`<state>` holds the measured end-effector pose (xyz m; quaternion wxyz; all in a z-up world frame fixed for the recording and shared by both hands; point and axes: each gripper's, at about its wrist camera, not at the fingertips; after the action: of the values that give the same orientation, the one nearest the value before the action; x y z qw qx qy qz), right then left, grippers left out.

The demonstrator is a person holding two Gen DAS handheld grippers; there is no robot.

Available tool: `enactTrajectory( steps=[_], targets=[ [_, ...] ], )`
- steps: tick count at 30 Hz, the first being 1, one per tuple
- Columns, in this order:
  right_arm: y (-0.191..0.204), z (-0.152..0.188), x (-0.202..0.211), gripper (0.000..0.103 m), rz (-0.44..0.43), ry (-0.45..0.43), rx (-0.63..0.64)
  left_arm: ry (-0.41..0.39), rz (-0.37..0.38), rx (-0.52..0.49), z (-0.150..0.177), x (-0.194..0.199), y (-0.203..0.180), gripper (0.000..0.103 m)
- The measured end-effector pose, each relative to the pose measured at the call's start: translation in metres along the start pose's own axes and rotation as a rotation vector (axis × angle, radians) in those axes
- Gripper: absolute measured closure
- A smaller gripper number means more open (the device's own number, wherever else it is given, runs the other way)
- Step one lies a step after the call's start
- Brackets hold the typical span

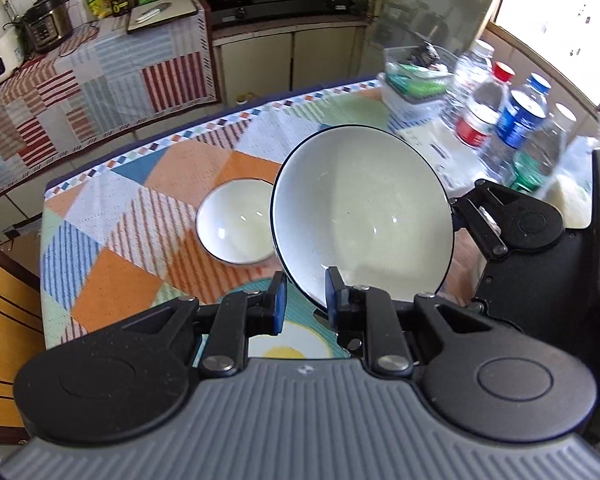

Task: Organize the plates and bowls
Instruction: 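Lift the second bowl with the left gripper and carry it over another bowl, then lower the bowl into the other bowl and open the left gripper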

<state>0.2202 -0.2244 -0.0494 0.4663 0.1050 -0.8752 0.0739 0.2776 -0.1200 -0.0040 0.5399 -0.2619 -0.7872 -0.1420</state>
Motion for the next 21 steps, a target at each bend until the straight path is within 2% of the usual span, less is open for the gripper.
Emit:
enactTrajectory(
  steps=[5,8,12,21],
  targets=[
    [-0.018,-0.036,-0.034,0.007,-0.077,0.003,0.029,0.004,-0.023,0.054,-0.029,-0.019,0.028,0.085],
    [-0.033,-0.052,-0.053,0.007,-0.172,0.021,0.021,0.006,-0.029,0.075,-0.041,-0.035,0.044,0.085],
    [-0.032,-0.059,-0.078,0.007,-0.170,0.040,0.060,0.033,-0.018,0.115,-0.051,-0.059,0.062,0.086],
    [-0.037,-0.067,-0.126,0.007,-0.189,0.136,0.032,0.059,0.017,0.208,-0.053,-0.113,0.090,0.086]
  ],
)
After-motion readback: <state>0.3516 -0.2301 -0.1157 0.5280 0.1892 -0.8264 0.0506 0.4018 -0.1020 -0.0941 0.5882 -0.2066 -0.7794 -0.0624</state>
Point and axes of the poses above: each gripper's, at about its wrist camera, not at the fingertips, and x roughly against the way its jaws point, y to its left, z to its underside, and after that the axes turned 12 degrees about y, right-handed
